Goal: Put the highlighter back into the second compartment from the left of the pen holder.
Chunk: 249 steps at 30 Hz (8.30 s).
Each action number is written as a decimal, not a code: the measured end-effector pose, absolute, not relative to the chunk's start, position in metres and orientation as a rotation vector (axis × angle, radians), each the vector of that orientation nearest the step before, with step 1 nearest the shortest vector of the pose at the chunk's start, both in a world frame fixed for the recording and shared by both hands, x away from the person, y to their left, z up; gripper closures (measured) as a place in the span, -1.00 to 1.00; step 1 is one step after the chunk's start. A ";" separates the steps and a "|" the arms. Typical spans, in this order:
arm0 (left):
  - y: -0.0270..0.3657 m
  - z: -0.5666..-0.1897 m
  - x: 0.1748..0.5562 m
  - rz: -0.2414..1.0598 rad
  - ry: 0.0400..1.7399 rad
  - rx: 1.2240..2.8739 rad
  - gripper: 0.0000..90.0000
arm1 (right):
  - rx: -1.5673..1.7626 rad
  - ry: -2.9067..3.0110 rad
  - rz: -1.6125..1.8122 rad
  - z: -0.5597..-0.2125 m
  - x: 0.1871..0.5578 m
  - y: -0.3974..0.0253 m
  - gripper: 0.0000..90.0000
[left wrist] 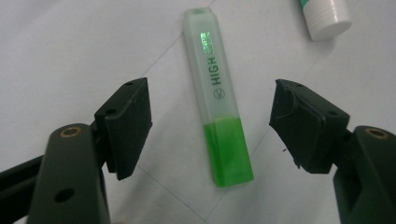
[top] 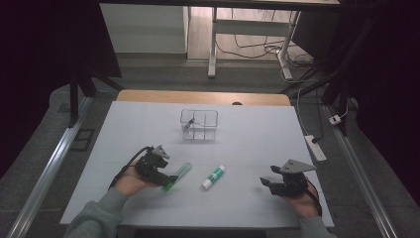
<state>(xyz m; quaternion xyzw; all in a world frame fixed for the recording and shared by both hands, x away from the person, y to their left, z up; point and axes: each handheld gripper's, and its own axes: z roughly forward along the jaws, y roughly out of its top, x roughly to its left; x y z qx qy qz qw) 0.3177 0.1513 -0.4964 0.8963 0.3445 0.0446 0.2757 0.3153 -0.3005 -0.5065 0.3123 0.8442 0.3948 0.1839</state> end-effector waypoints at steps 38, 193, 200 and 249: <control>0.129 -0.514 0.311 0.162 1.016 2.549 0.33 | 0.869 2.383 1.102 -0.506 0.319 -0.297 -0.21; 0.074 -0.459 0.331 0.283 0.384 2.415 0.47 | 0.569 2.503 1.191 -0.459 0.330 -0.213 -0.30; 0.068 -0.465 0.330 0.273 0.369 2.456 0.47 | 0.467 2.537 1.141 -0.450 0.336 -0.191 -0.30; 0.089 -0.461 0.338 0.202 0.543 2.255 -0.09 | 0.163 2.744 0.914 -0.470 0.342 -0.155 0.45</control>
